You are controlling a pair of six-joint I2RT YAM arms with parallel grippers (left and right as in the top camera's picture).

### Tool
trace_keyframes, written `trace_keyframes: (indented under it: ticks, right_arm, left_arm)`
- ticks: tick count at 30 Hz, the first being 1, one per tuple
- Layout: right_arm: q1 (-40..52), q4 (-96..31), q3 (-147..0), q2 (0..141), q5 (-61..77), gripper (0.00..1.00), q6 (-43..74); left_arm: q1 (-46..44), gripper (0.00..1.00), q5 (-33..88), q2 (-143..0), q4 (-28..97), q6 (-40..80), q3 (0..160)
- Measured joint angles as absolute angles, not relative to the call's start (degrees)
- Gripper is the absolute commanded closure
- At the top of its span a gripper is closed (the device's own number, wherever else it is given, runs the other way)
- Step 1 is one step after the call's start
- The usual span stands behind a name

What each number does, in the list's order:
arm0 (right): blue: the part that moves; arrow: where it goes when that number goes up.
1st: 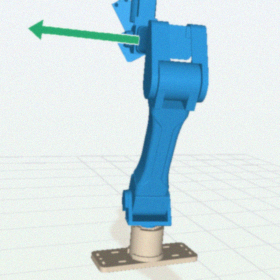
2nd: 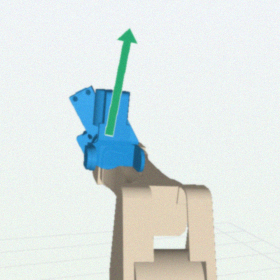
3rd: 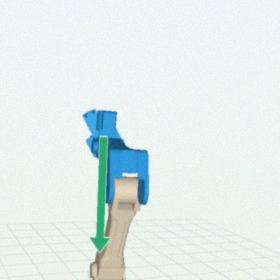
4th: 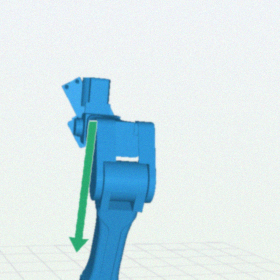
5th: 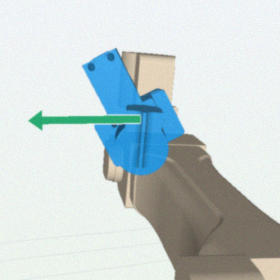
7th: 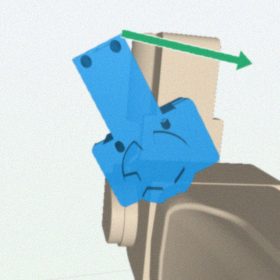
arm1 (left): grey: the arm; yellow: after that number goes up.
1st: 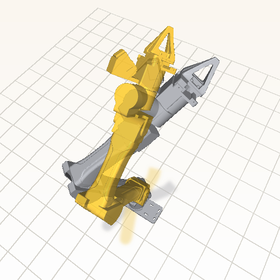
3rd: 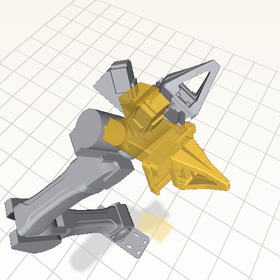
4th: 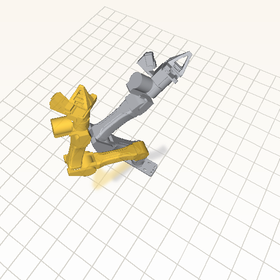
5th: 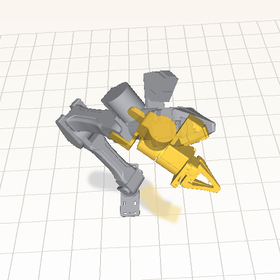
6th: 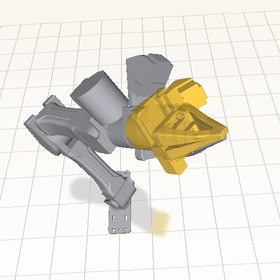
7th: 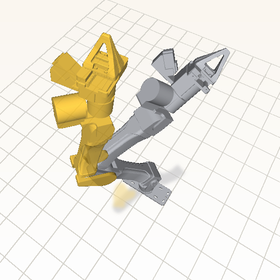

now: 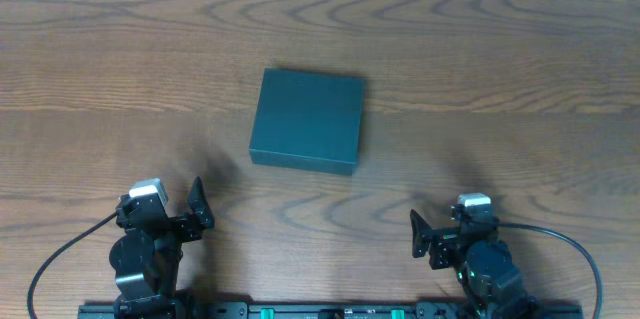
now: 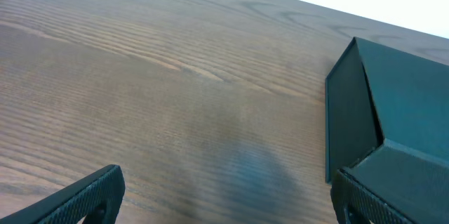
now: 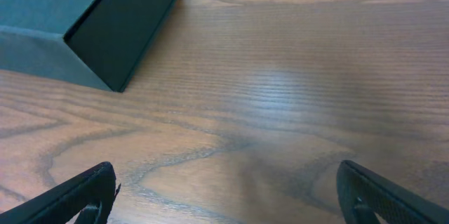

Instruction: Pack container

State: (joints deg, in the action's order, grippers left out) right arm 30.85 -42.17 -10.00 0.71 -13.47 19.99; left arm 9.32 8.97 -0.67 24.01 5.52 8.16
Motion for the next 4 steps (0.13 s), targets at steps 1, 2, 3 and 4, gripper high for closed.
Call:
trace_keyframes:
  ticks: [1,2,3,4]
  right_arm:
    - [30.9,-42.2,-10.0,0.7,-13.5,0.01,20.0]
    - [30.9,-42.2,-10.0,0.7,-13.5,0.01,20.0]
    - [30.9,-42.2,-10.0,0.7,-13.5,0.01,20.0]
    - [30.9,-42.2,-10.0,0.7,-13.5,0.01,20.0]
  left_arm:
    - [9.3,0.05,9.0,-0.7,24.0,5.5,8.2]
    - [9.3,0.05,9.0,-0.7,24.0,5.5,8.2]
    - [9.3,0.05,9.0,-0.7,24.0,5.5,8.2]
    - [9.3,0.05,9.0,-0.7,24.0,5.5,8.2]
